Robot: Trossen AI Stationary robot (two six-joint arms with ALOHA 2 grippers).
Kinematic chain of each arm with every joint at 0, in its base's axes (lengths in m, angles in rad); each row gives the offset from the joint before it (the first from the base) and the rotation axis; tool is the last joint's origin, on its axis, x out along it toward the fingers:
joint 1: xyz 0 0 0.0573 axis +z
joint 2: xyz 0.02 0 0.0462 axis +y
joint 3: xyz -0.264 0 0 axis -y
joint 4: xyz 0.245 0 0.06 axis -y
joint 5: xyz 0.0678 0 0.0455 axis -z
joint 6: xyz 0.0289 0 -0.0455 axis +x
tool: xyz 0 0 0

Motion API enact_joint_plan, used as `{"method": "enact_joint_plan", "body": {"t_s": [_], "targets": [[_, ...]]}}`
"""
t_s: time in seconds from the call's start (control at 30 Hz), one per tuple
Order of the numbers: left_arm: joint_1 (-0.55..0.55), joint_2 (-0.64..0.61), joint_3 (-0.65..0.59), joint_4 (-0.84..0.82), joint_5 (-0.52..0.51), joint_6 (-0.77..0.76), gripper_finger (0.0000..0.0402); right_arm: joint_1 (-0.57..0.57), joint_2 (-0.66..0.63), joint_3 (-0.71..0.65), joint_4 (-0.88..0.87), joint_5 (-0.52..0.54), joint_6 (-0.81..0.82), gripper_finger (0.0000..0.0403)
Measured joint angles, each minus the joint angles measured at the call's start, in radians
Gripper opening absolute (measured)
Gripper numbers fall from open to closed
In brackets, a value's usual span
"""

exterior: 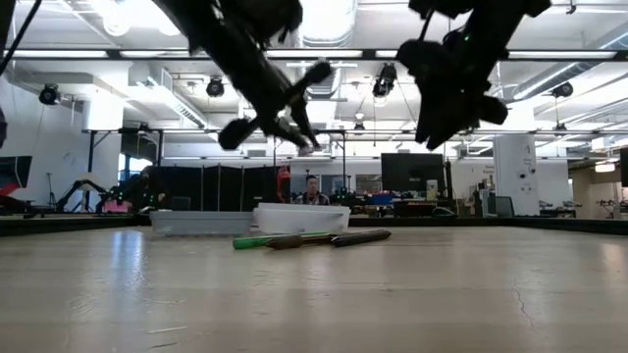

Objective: Pick & place school supplies into a supply box
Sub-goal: Put the violet pen into the supply box, then put the black pen into the supply box

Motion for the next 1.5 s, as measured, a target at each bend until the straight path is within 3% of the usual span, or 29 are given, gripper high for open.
{"method": "enact_joint_plan", "body": {"t_s": [0.13, 0.27, 0.47, 0.83, 1.03, 1.3, 1.5], "targets": [[0.078, 0.018, -0.031, -0.004, 0.015, 0.007, 0.0015, 0.005, -0.033, -0.025, -0.001, 0.003, 0.047, 0.0109], [0.117, 0.018, -0.066, -0.003, 0.016, -0.087, 0.0017, 0.020, -0.024, -0.040, -0.002, 0.003, 0.088, 0.0109], [0.128, 0.018, -0.081, 0.007, -0.019, -0.141, 0.0052, 0.031, 0.026, -0.044, 0.008, 0.002, 0.092, 0.0111], [0.119, 0.003, -0.081, 0.019, -0.002, -0.114, 0.0137, 0.035, 0.088, -0.045, 0.133, -0.054, -0.145, 0.0112], [0.042, -0.038, -0.084, 0.009, 0.061, -0.006, 0.0141, 0.037, 0.087, -0.045, 0.163, -0.054, -0.275, 0.0106], [0.018, -0.028, -0.090, -0.001, -0.007, -0.002, 0.0139, 0.037, 0.087, -0.041, 0.166, -0.058, -0.304, 0.0107], [-0.026, -0.070, -0.091, 0.001, 0.039, 0.123, 0.0139, 0.050, 0.089, -0.039, 0.166, -0.193, -0.365, 0.0102]]}}
